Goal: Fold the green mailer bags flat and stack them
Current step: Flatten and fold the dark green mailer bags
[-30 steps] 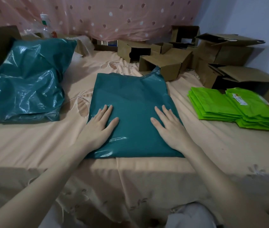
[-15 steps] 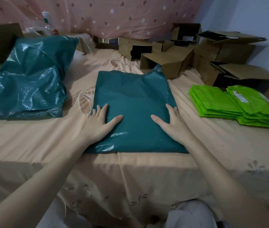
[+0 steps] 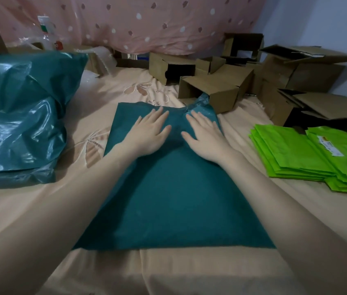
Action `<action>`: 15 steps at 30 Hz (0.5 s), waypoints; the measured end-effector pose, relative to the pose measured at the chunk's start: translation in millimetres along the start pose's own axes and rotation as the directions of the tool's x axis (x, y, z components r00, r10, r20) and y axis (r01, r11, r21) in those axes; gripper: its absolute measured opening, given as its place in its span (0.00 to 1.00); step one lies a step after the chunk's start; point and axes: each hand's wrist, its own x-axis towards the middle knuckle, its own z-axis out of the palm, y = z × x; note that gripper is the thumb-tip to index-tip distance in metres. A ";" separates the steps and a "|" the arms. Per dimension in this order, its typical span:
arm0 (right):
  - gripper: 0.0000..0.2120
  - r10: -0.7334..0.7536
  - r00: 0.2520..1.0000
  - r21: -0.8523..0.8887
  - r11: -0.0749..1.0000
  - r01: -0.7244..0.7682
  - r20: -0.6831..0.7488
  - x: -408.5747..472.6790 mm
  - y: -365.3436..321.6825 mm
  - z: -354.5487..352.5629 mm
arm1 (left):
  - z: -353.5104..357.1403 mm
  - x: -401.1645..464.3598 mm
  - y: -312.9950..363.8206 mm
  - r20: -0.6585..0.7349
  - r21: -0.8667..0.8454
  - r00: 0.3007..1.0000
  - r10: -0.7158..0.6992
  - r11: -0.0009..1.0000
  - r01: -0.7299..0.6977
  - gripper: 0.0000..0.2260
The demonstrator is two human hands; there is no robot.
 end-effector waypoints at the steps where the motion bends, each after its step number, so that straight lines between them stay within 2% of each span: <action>1: 0.29 -0.003 1.000 -0.014 1.000 0.003 0.025 9.8 0.4 3.9 | 5.3 10.8 -0.9 0.026 0.030 1.000 0.005 1.000 -0.006 0.24; 7: 0.31 -0.007 0.997 -0.068 0.998 0.012 0.078 57.7 15.7 21.5 | 26.4 55.1 -19.3 0.079 0.146 0.997 -0.002 0.989 -0.010 0.25; 15: 0.31 -0.005 0.992 -0.110 0.994 0.019 0.130 94.5 32.5 46.5 | 44.0 88.1 -37.0 0.103 0.188 0.994 -0.029 0.982 0.009 0.24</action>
